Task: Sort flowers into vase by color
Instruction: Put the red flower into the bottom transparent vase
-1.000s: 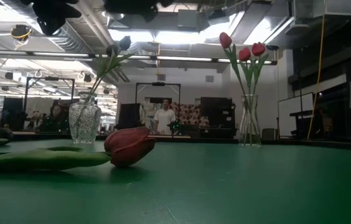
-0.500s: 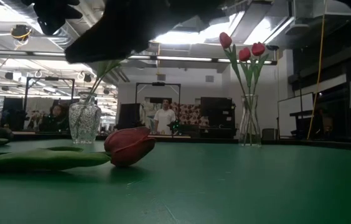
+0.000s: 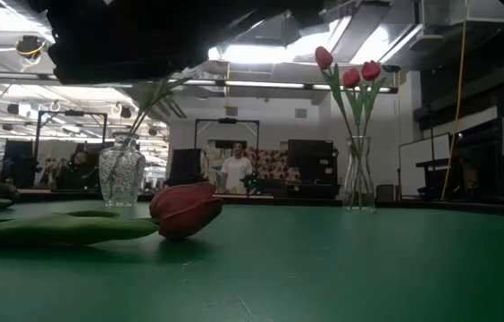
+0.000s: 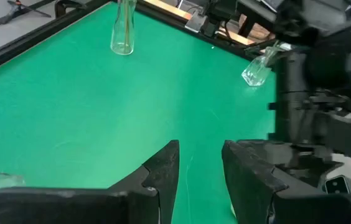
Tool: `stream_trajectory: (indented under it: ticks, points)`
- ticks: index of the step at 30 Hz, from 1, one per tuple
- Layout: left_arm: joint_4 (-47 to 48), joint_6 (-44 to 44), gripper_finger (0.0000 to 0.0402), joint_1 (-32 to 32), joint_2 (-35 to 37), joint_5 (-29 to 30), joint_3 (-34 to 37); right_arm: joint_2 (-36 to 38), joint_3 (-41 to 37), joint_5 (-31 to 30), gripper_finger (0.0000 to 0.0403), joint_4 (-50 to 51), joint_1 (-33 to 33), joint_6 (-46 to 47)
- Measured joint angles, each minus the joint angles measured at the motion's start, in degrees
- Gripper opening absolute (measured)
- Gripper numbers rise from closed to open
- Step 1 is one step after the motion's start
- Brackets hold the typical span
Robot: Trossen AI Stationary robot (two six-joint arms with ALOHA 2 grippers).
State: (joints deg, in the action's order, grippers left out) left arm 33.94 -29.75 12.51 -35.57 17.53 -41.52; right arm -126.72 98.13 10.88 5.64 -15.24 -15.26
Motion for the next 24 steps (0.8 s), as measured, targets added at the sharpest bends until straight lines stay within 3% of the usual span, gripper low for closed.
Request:
stream_trajectory:
  ticks: [7,12,24]
  points:
    - [3.3,-6.6,0.0119,0.1,-2.7,-6.7,0.0,2.2,2.4,-7.2,0.0213,12.0,0.2,-2.5]
    - [7.4,-13.0,0.0119,2.0,-6.7,-7.0,0.1,2.6,11.0,-11.1,0.0210,26.7,2.8,-3.6]
    - [6.9,-29.2,0.0119,11.8,-18.2,-7.0,0.1,2.5,33.8,-12.2,0.0209,65.9,11.4,-4.6]
